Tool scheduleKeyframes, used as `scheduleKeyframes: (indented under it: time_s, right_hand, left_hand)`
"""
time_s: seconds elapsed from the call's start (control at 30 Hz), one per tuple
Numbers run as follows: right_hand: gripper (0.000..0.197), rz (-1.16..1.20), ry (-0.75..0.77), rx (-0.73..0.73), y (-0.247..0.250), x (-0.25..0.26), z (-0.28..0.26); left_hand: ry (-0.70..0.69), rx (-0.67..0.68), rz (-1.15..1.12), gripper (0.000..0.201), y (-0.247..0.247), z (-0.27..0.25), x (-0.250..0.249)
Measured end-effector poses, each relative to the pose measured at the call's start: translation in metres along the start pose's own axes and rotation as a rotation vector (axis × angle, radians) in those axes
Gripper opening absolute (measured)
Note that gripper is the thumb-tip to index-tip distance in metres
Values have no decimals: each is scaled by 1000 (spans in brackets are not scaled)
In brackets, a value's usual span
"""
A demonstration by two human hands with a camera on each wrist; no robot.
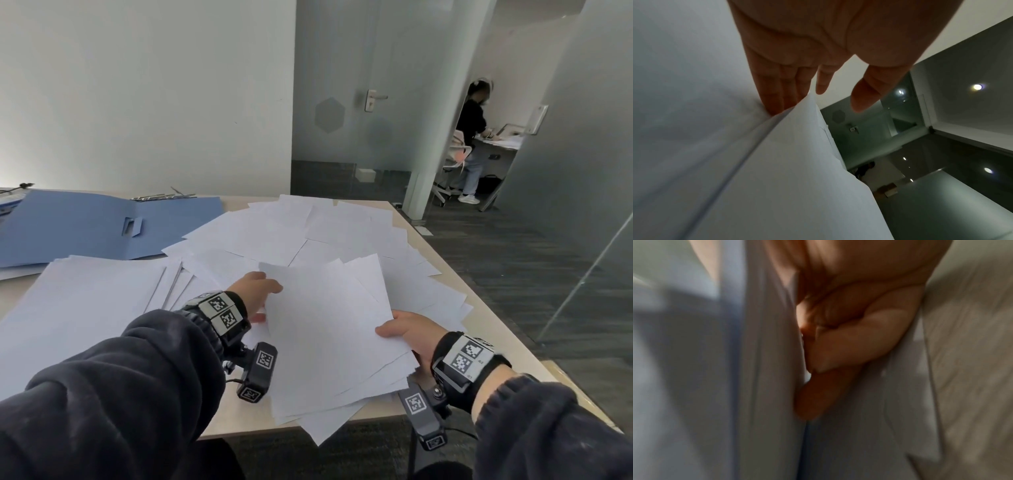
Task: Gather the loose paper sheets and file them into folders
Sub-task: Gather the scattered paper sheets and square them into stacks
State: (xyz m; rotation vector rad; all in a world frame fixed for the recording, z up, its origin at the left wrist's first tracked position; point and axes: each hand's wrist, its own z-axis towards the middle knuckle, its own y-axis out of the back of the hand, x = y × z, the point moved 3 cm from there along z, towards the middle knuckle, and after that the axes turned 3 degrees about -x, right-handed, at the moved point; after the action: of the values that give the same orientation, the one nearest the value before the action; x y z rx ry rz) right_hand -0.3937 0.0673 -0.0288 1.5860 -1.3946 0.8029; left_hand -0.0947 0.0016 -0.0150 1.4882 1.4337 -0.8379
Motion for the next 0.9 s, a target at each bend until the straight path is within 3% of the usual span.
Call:
scheduleKeyframes:
  time_s: [0.1, 0.23, 0.33, 0.43, 0.47, 0.57, 0.63, 0.77, 0.9]
  right_hand:
    - [31, -74, 10, 30, -2, 2, -1]
    - [33, -133, 90, 22, 11, 4, -1]
    - [24, -67, 162, 0, 24, 4, -3]
    - [24, 32, 226, -23, 27, 6, -8]
    - [24, 76, 243, -34, 26, 7, -9]
    - [25, 192, 305, -72, 21, 11, -9]
    - [26, 240, 357, -92, 18, 17, -10]
    - [27, 275, 457, -138, 17, 38, -13]
    - [24, 309, 510, -117, 15, 51, -17]
  left_hand:
    - [-2, 78, -31, 66, -14, -4, 2]
    - [-64, 17, 139, 61, -12, -1, 2]
    - [-65, -68, 121, 85, -5, 5, 3]
    - [-42, -32, 15, 103, -6, 0, 1]
    - [-39, 6, -28, 100, -7, -3, -1]
    - [-102, 87, -163, 47, -17, -20, -16]
    - [-193, 129, -215, 29, -21, -30, -30]
    - [-381, 135, -277, 31, -15, -44, -62]
    - [-483, 181, -259, 38, -15, -53, -74]
